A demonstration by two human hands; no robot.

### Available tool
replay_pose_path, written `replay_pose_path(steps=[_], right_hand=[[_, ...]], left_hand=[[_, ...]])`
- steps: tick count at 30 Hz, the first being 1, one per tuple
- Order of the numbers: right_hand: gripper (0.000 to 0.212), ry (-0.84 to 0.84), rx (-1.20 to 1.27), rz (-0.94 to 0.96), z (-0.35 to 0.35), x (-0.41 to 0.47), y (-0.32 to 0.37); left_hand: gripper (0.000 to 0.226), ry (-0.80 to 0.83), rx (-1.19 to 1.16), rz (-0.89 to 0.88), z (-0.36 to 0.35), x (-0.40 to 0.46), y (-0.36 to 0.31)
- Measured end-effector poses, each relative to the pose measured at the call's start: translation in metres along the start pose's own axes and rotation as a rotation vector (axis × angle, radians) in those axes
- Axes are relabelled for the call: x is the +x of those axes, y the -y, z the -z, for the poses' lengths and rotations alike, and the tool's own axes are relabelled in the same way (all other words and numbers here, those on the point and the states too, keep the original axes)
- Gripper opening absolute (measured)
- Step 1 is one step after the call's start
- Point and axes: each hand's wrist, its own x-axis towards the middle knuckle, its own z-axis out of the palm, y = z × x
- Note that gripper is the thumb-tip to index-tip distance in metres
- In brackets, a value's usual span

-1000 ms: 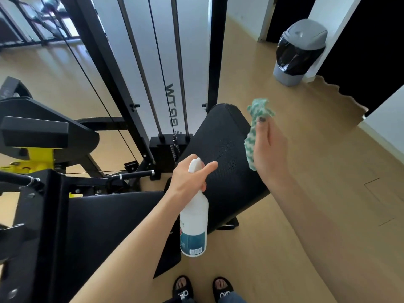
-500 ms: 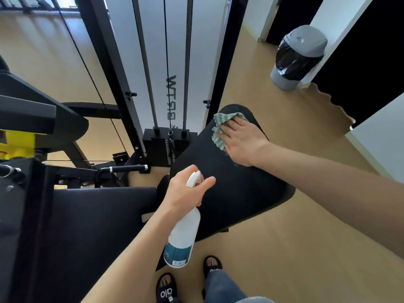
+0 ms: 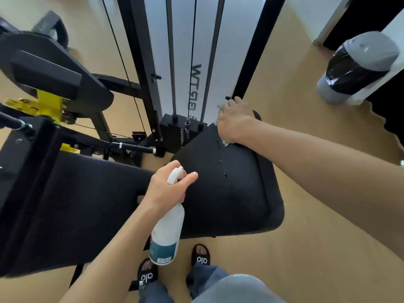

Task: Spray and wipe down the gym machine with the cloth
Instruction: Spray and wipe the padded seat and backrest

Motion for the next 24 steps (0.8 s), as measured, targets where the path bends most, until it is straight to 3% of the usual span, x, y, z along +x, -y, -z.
replay_pose_path(steps=[8,12,17,24], right_hand=[[0.084,0.004,0.371,-0.144,-0.025,-0.115,0.008],[0.067,-0.072,0.423,-0.189,-0.055,-0.189,0.055],[0.059,-0.359,0.504,-0.267,-0.099,-0.248,0.108],[0.057,-0.420,0.631,-0.159,-0.107,-0.231,0.086]], left_hand=[[0.031,0.060,-0.035,-0.020,-0.023,-0.036,0.002],[0.031,0.105,-0.061,-0.052,-0.026,-0.059,0.010],[0.034,0.166,-0.084,-0.061,-0.027,-0.088,0.020],[0.032,0.183,-0.072,-0.064,-0.028,-0.097,0.015]])
